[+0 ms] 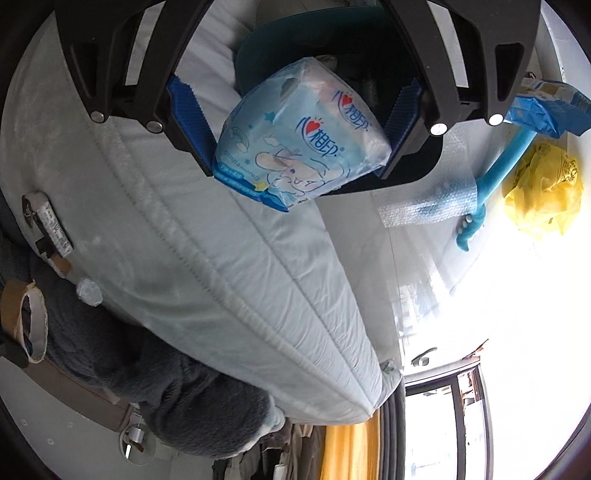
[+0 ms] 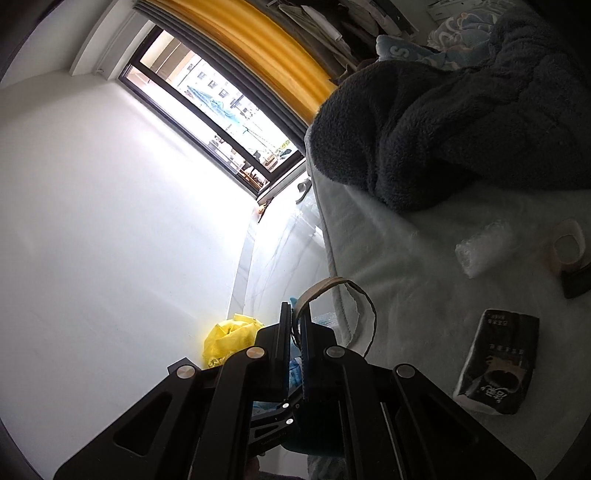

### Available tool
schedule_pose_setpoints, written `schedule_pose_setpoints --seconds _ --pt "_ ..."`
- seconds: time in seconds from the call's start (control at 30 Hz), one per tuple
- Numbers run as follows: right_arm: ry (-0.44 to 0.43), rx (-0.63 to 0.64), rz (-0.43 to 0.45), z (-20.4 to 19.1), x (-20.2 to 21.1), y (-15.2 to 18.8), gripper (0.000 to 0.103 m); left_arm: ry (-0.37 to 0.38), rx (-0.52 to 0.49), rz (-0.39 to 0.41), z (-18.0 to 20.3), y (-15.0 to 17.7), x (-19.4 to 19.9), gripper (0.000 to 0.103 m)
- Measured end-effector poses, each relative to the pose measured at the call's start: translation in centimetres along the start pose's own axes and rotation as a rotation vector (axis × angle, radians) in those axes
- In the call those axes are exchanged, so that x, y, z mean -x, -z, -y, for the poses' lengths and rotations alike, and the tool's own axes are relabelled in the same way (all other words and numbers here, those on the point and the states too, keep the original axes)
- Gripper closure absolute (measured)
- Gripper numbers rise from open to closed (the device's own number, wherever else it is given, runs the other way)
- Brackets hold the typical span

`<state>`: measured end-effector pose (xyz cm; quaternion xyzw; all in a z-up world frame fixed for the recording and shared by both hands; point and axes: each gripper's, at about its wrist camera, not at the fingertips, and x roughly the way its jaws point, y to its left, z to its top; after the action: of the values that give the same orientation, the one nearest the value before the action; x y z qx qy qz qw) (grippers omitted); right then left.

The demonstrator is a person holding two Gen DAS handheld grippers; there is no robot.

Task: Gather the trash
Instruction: 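Carry the wipe pack in the left tool over the teal bin, then open the left tool to drop the wipe pack into the bin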

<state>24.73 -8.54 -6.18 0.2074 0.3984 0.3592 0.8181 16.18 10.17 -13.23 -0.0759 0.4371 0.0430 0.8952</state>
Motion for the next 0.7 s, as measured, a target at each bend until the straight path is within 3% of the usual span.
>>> schedule_pose_setpoints --seconds 0.43,0.7 --pt "0.015 0.07 -0.14 -3.2 -6.4 2.4 0.098 -0.067 0.079 -0.199 -5.6 3.1 -3.5 0.017" --pt "0.053 0.104 -0.246 -3.8 -10.4 3.9 0.098 0.027 0.12 -0.324 -7.3 4.9 -5.0 0.013"
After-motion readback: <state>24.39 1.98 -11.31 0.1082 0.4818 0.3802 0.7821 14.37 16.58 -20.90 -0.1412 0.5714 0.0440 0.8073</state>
